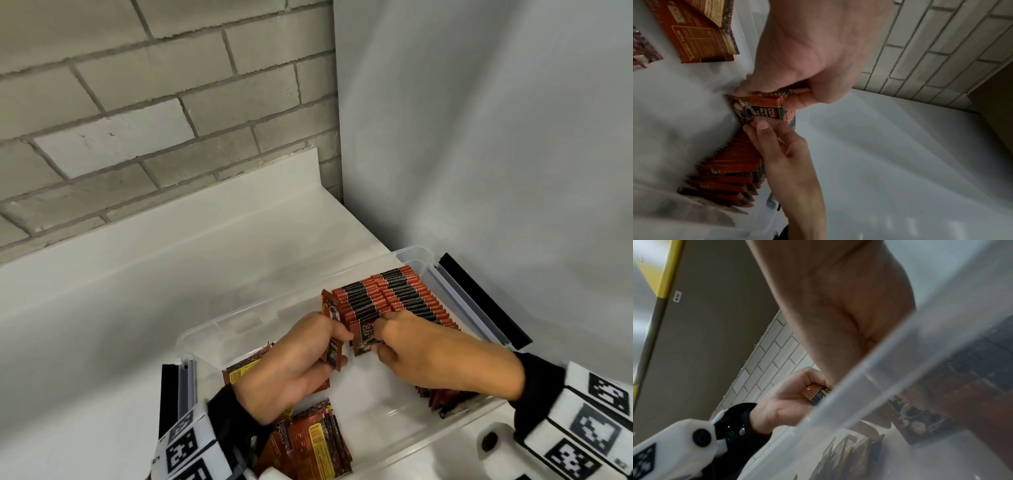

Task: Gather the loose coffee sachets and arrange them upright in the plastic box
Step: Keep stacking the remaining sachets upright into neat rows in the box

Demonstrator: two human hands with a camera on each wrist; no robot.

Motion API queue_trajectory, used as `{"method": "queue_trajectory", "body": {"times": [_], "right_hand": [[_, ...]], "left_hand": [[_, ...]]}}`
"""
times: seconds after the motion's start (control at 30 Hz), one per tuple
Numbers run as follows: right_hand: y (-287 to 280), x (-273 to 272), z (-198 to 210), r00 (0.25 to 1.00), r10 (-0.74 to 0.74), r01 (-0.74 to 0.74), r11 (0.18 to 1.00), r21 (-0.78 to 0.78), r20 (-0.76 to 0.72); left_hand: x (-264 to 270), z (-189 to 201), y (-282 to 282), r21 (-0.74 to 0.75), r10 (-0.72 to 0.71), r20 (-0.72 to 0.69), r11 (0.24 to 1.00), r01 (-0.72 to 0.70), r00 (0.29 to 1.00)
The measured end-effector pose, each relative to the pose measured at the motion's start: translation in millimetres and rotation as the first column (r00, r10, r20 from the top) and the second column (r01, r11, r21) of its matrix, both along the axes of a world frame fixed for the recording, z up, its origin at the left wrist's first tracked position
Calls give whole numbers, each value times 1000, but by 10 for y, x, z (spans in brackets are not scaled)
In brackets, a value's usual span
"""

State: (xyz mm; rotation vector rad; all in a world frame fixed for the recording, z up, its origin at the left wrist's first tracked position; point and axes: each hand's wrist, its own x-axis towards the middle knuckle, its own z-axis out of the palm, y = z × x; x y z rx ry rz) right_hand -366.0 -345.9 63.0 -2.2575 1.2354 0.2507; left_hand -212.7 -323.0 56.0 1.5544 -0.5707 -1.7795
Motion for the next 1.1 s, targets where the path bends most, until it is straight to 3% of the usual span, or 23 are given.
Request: {"method": "queue_trajectory", "body": {"times": [0.2, 0.47, 0.73, 0.87, 1.1], "right_hand": [[-32, -6, 85, 1000, -20, 20, 1000, 9, -16], [-28, -1, 132, 999, -46, 45, 998, 48, 14], [0, -4, 117, 998, -36, 33, 997, 69, 45], [-18, -7, 123, 999, -33, 31, 997, 69, 35], [-61, -111, 156, 994, -52, 43, 994, 102, 91]], "left_hand": [[-74, -35, 45, 54, -33, -141, 998, 41, 990], [-6, 14, 16, 18, 87, -71, 996, -86, 994], [33, 79, -16, 1, 112, -62, 994, -112, 992], [13, 91, -7, 0, 56, -63, 998, -56, 996], [116, 232, 27, 7, 84, 21, 996, -84, 996]]}}
